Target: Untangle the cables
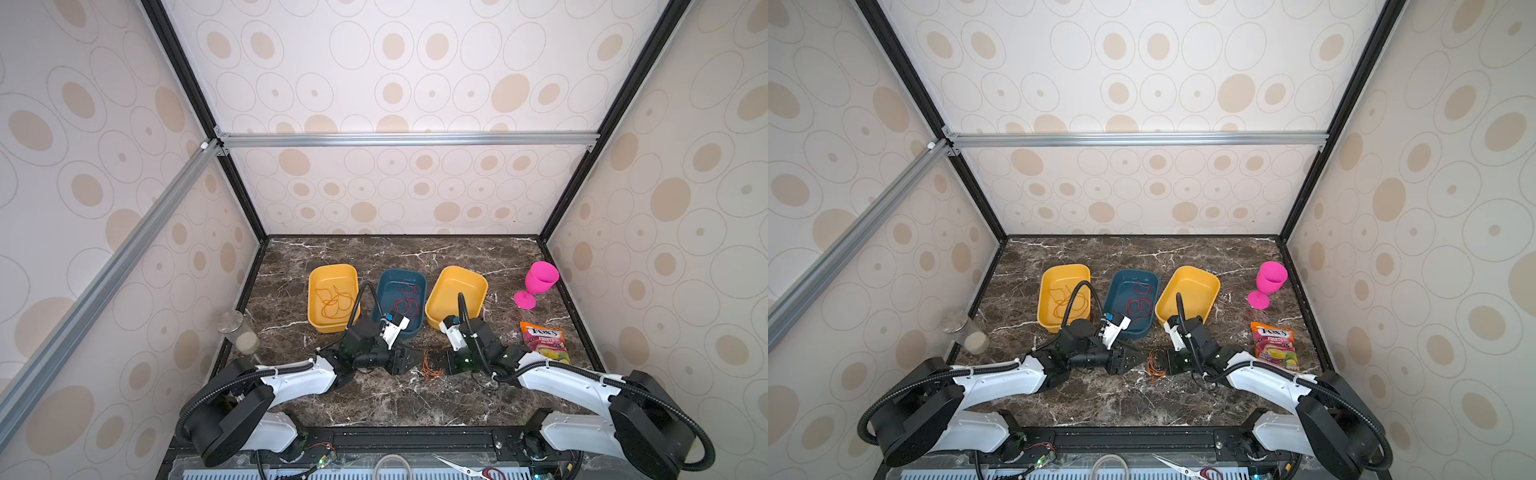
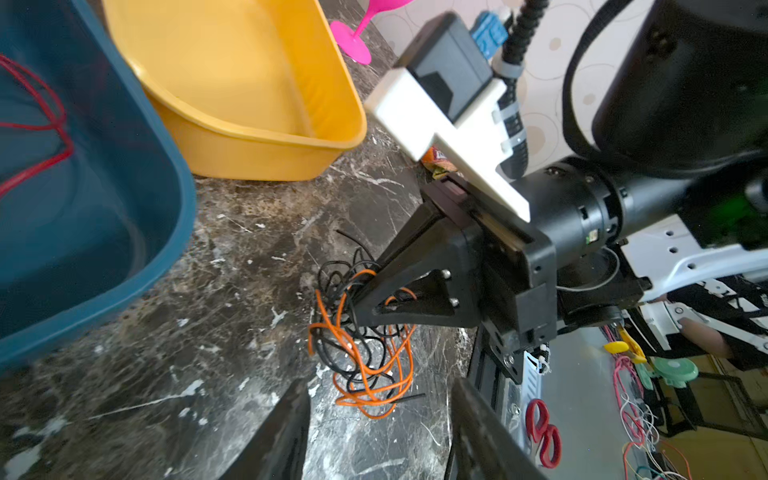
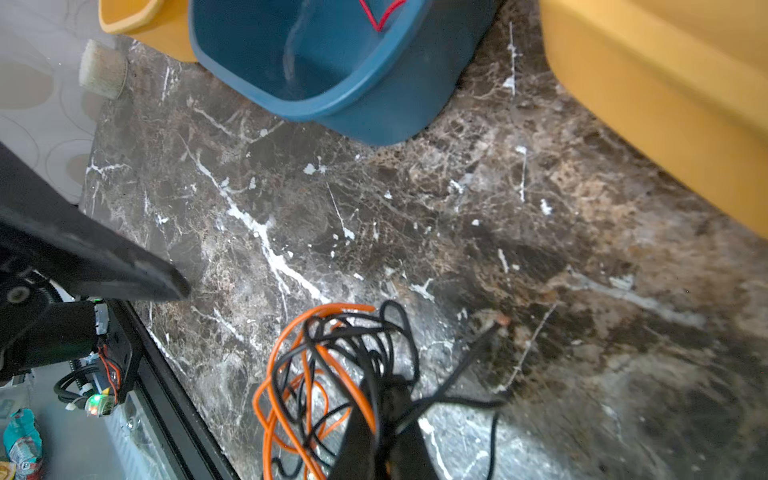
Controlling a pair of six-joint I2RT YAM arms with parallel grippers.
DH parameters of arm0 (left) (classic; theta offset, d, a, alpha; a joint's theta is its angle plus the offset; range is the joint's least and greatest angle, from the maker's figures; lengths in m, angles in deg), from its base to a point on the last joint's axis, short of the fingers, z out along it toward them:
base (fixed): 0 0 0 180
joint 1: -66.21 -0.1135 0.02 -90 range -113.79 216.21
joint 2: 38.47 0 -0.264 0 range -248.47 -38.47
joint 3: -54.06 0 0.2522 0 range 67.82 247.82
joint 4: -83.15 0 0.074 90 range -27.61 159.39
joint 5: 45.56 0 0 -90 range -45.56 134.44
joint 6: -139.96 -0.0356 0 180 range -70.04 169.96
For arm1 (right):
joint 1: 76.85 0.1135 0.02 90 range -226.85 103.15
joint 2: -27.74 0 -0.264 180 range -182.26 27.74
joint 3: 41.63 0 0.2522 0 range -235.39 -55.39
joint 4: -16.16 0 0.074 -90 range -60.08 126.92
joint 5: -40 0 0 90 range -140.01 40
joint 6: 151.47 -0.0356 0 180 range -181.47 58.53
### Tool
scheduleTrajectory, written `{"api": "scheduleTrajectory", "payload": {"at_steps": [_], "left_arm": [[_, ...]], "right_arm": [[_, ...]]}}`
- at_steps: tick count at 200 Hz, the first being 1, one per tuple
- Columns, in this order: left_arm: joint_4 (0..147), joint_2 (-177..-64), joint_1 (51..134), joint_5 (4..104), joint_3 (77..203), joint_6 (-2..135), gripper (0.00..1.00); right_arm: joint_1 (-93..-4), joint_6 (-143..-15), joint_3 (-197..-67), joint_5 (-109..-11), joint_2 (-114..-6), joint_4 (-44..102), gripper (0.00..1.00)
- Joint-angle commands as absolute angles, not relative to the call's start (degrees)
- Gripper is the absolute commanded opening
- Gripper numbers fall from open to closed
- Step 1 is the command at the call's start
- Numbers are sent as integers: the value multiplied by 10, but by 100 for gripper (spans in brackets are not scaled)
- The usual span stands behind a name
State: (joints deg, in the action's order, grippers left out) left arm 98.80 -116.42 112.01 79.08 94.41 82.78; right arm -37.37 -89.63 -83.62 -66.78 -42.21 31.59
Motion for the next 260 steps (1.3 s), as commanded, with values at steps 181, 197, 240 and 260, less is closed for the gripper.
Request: {"api": "scheduleTrajectory", "payload": {"at_steps": [181,197,240,260], "left_arm": [[1024,-1260,1144,776,957,828,0],[1026,-1259,1143,775,953,829,0],[1029,-1257,1143,767,947,830,0],[1026,-1251,1143,758,945,830,0]], "right_arm": [[-351,-903,-842,-664,-450,298,28],[-352,-906,-843,-642,-456,312,36],[-351,-913,-852,-577,-474,367,38],[-352,-924,-857,-545,-478,403,36]]}}
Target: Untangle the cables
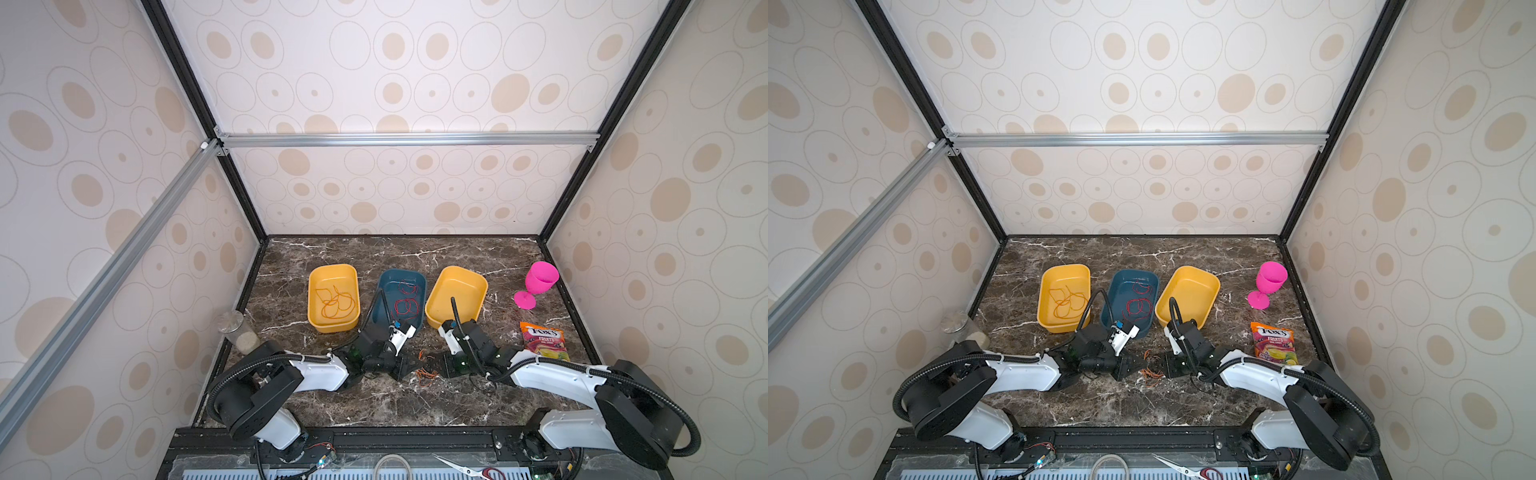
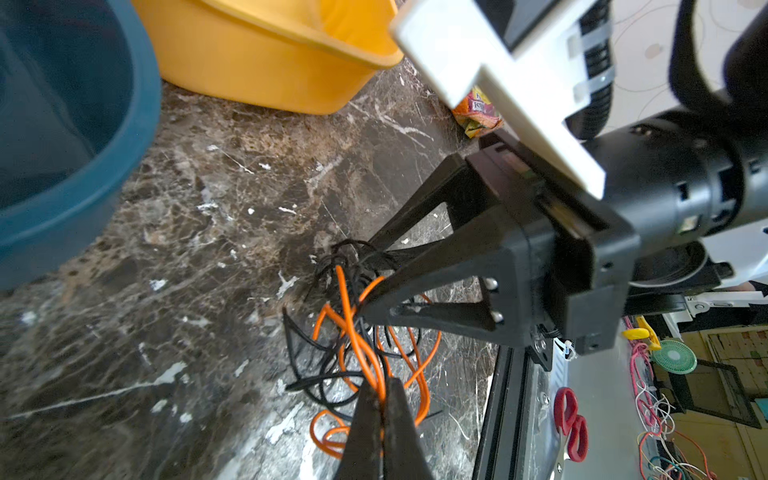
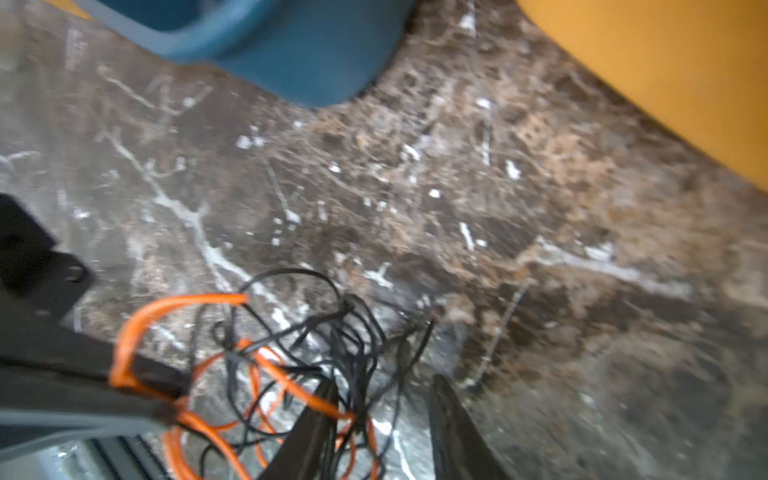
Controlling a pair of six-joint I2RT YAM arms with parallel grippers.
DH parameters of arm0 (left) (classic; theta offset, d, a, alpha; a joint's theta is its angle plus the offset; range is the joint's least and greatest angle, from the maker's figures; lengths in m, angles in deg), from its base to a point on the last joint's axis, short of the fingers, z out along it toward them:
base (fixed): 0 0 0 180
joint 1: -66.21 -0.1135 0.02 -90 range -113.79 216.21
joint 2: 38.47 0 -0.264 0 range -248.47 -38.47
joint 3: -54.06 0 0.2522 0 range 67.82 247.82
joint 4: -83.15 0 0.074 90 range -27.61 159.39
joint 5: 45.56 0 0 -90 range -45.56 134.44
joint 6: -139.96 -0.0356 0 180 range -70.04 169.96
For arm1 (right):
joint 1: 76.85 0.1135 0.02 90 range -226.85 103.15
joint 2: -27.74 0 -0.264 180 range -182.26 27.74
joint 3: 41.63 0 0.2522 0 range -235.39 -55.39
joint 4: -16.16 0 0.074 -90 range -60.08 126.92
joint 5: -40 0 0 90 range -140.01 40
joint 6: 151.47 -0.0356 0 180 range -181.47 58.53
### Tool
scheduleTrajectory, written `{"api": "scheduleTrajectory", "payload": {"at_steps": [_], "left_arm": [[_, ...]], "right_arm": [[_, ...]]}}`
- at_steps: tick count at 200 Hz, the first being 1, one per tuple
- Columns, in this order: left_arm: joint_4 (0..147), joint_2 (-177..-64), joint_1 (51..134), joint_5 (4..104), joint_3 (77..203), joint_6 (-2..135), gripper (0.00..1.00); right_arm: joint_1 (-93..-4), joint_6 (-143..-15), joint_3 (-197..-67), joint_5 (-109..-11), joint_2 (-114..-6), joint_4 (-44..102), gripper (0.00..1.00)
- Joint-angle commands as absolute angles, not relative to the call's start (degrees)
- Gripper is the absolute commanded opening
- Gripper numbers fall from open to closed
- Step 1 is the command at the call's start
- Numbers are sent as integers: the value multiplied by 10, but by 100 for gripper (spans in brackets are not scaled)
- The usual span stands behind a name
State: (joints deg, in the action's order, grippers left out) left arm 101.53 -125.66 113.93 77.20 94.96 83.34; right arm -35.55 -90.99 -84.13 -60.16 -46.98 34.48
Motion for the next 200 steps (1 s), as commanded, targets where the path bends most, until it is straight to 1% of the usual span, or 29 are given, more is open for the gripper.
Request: {"api": "scheduleTrajectory", "payload": {"at_steps": [1,64,99,102,114,127,148,151,155,192,200], "left_arm": [[1026,-1251,1143,757,944,830,0],[996,-1203,1131,722,926,819,0],[987,-1178,1120,717,915,818,0],[986,-1176,1119,703,914,817,0],[979,-1167,1116,697,912,812,0],[970,-1158,1113,696,911,807,1],[967,-1152,1112,710,911,798,2],[969,-1151,1112,711,911,798,2],[970,-1151,1112,711,910,798,2],[982,-1139,1113,711,908,792,2],[984,-1135,1113,729,907,789,2]], "right_arm": [[-352,-925,-857,-542,-478,406,36],[-354,-998,-872,-391,-439,546,36],[-356,-1029,-873,-336,-399,595,35],[-357,-1031,-873,-332,-396,598,35],[-362,-1044,-872,-316,-382,614,36],[-369,-1044,-871,-319,-366,620,38],[-372,-1022,-877,-353,-346,619,41],[-372,-1017,-878,-358,-343,619,44],[-372,-1013,-882,-364,-341,622,45],[-370,-976,-915,-383,-313,658,48],[-370,-966,-919,-391,-305,659,48]]}}
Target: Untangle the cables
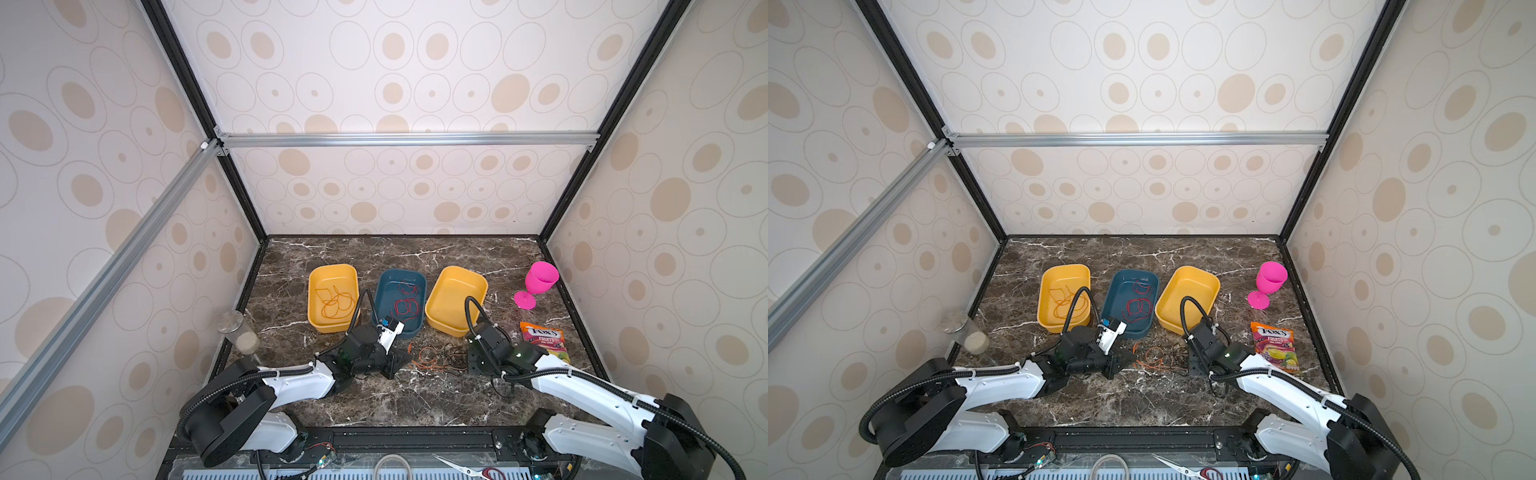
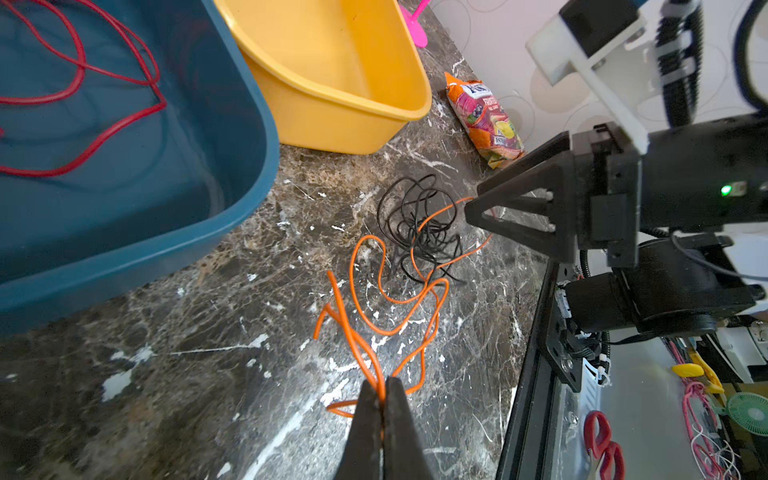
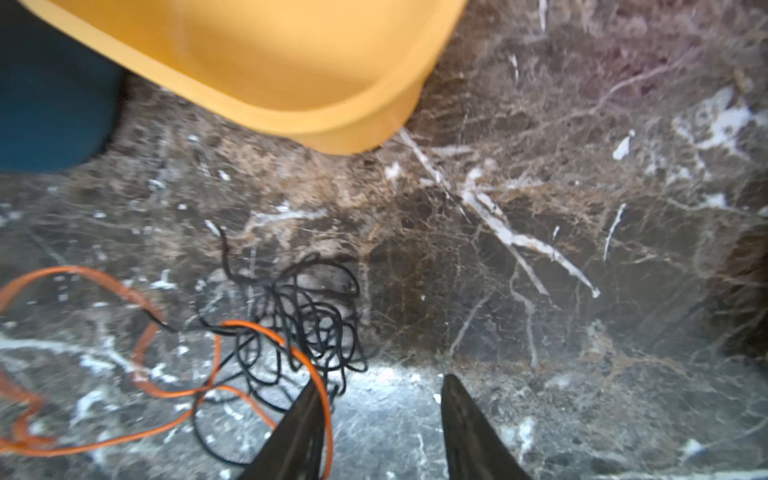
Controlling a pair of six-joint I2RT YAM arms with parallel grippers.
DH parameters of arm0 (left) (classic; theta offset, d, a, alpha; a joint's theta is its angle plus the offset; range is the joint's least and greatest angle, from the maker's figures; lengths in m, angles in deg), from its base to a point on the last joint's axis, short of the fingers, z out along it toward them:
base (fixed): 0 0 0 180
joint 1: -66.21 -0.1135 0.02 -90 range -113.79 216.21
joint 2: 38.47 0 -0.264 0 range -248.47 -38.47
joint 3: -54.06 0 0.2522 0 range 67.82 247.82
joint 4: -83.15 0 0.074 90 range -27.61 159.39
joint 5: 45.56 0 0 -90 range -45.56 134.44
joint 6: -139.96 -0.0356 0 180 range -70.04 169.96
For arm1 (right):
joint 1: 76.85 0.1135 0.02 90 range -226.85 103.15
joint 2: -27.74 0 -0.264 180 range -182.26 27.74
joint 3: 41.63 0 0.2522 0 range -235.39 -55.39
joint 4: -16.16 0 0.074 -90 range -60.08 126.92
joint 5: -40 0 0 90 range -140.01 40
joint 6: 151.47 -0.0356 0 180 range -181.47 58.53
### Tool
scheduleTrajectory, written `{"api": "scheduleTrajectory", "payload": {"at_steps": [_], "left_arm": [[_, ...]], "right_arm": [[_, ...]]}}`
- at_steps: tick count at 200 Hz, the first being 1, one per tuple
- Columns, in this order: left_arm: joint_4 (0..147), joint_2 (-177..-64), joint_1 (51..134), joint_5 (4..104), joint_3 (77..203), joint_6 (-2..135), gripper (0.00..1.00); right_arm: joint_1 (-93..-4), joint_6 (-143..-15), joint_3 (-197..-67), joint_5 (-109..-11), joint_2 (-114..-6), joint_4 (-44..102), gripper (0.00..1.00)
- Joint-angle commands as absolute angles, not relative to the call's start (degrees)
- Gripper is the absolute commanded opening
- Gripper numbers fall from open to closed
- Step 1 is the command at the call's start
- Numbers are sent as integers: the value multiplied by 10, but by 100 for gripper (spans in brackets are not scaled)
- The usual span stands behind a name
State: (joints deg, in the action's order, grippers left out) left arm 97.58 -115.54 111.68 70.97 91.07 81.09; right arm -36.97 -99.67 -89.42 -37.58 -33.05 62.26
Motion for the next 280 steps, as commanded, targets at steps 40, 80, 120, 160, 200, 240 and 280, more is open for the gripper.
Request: {"api": "scheduleTrajectory", "payload": {"at_steps": [40,80,120,160,200,240,280], "left_arm": [[1010,-1120,1112,758,897,781,2],[1022,-1101,1112,784,893,781,2],[1018,-1090,1113,778,889,778,3],[1014,-1085,1112,752,887,779,5],[1031,-1091,1111,749,884,787,9],[1030,-1112,1111,738,875,794,11],[1010,-1116,1111,721,873,785,15]], "right_arm": [[-369,-930,-907,-551,-284,533,53],[-346,-959,-909,-647,-349,405,53],[-320,-951,-905,-675,-419,329,52],[-315,-974,-888,-708,-462,291,46],[-314,-976,-877,-685,-492,310,36],[-315,-968,-877,-664,-524,334,37],[-315,-954,-884,-643,-533,369,38]]}}
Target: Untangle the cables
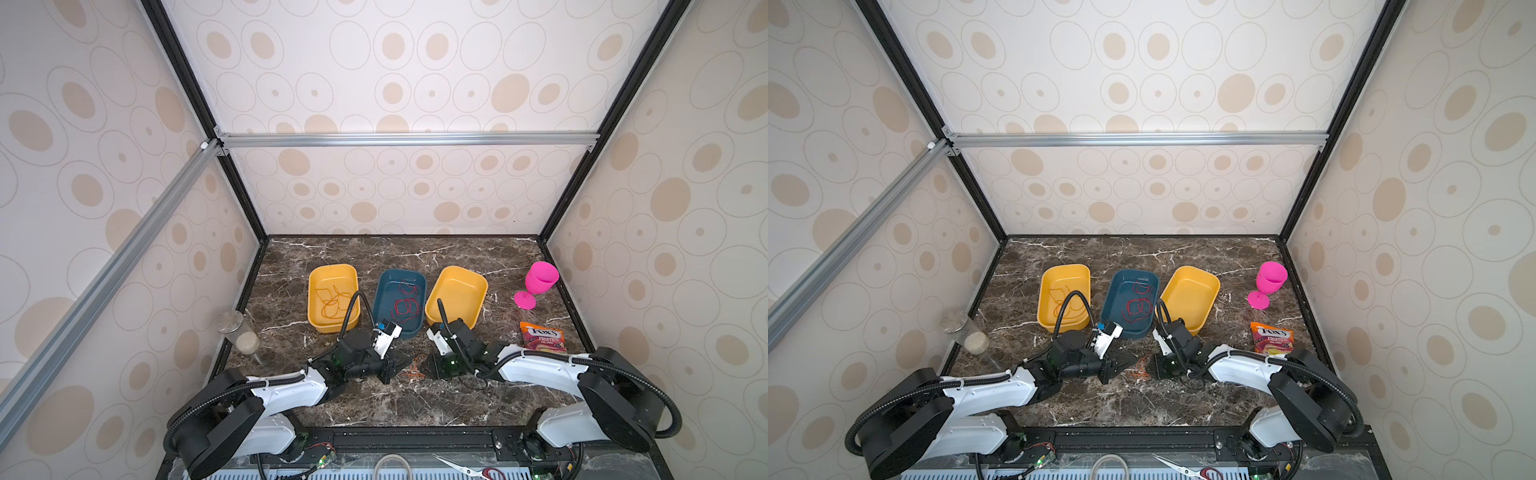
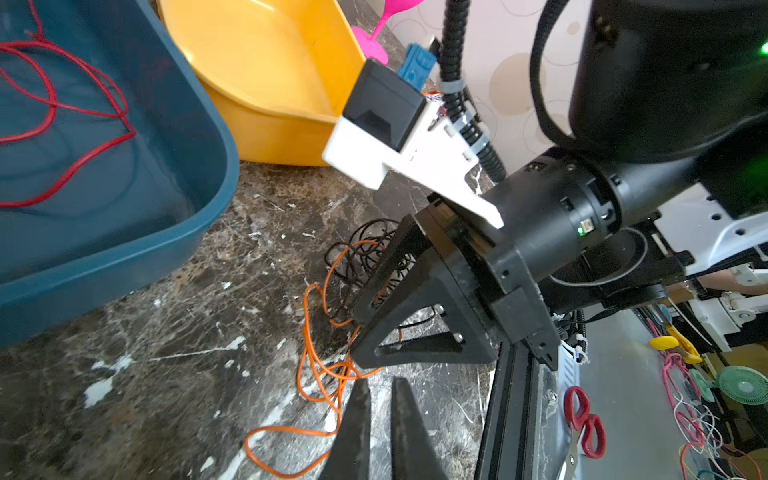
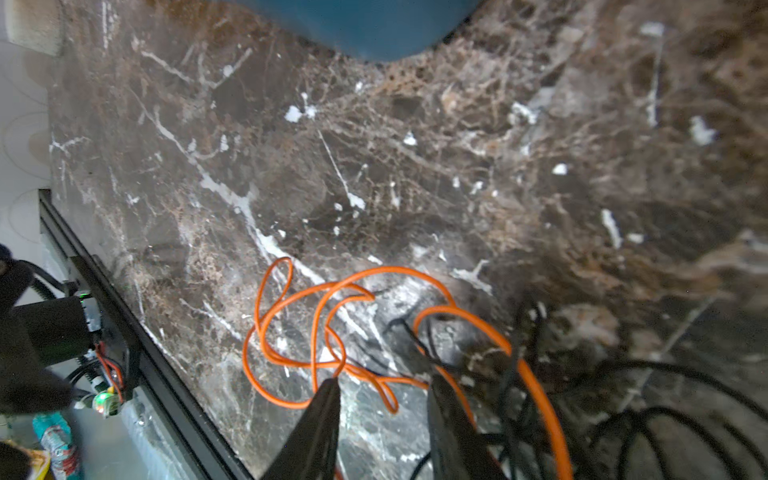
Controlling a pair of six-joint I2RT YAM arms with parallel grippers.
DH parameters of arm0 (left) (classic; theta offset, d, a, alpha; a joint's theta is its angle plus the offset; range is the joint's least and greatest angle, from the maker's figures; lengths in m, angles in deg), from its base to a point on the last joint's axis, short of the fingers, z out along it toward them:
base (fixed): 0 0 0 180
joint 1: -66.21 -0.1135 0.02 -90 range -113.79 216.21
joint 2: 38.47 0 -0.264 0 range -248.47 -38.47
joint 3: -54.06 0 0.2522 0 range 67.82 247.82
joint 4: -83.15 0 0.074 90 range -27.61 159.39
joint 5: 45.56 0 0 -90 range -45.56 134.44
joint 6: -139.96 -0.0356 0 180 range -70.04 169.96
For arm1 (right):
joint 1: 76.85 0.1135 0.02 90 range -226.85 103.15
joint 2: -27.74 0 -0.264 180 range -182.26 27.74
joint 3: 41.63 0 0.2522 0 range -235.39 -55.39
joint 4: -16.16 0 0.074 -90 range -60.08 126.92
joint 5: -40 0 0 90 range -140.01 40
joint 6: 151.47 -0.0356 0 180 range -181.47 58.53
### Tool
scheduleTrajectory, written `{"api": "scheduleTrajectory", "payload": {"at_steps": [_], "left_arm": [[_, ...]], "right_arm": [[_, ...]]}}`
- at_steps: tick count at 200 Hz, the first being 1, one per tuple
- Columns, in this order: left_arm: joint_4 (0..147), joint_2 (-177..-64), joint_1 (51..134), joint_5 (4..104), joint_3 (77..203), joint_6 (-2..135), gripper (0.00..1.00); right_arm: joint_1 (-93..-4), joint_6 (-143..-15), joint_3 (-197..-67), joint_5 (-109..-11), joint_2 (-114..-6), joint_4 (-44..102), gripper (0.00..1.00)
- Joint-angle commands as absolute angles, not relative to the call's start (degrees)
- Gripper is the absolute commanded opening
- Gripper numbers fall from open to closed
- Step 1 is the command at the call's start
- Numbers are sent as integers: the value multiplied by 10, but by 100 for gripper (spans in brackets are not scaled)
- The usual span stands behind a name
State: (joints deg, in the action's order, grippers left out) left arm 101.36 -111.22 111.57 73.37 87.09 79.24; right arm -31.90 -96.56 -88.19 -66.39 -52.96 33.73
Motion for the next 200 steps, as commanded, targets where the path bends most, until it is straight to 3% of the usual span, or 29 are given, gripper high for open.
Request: {"api": "scheduleTrajectory", "payload": {"at_steps": [1,124,165,200], "left_arm": [[1009,-1116,1111,721,874,784,15],[1010,-1167,1112,742,873,803,22],[1018,-1180,1113,744,874,802,24],[1032,-1193,1115,749,872,805,26]], "right_arm": [[-315,-954,-884,-642,-533,370,38],[-314,-960,-889,-636,-497,397,32],[-314,-938,-903,-634,-443,434,39],[-302,-908,-906,-642,-460,424,47]]}}
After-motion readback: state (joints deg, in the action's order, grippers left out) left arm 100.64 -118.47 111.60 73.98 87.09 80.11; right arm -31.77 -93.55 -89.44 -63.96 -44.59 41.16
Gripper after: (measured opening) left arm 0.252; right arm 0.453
